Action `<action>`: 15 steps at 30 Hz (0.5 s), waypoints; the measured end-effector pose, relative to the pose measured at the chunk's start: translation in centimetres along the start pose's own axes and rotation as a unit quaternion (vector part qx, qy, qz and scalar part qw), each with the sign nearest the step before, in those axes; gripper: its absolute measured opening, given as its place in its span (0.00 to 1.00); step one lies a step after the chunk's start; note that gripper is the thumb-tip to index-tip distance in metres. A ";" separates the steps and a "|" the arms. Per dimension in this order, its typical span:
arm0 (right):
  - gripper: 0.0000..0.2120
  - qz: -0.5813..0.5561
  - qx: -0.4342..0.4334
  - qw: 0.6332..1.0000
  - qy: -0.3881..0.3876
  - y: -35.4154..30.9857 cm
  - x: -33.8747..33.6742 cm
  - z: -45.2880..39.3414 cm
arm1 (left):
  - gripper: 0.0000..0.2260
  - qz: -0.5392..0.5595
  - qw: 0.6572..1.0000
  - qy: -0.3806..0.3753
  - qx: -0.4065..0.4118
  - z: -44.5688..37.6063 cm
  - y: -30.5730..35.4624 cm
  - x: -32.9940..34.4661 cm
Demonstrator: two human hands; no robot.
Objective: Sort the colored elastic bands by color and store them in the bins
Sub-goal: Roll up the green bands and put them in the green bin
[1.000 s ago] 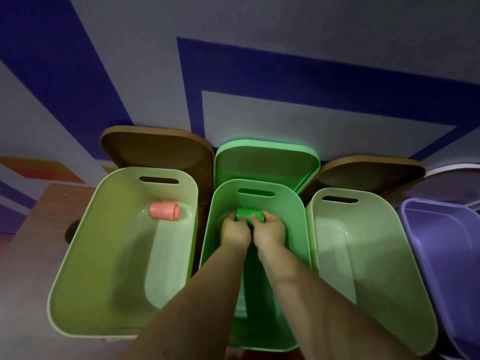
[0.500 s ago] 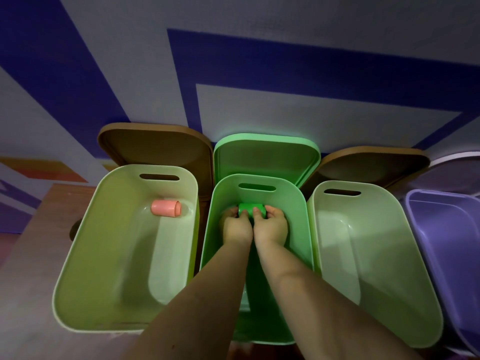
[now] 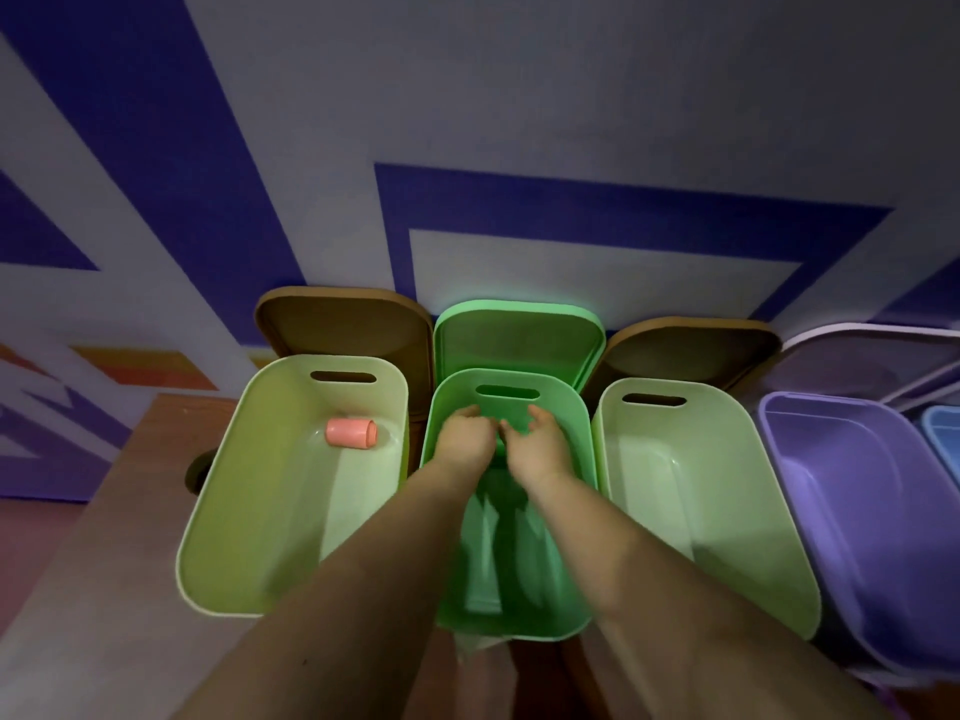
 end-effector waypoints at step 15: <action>0.38 0.440 -0.323 0.835 -0.070 -15.8 -11.1 15.6 | 0.26 -0.536 0.758 0.166 0.333 16.7 11.1 -9.1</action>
Point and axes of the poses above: each hand's wrist, its own z-axis away from the middle knuckle, its own x-axis out of the palm, y = z × x, the point moved 6 cm from there along -z, towards the middle knuckle, and after that the axes turned 14 degrees about -z, right-handed, at the moved point
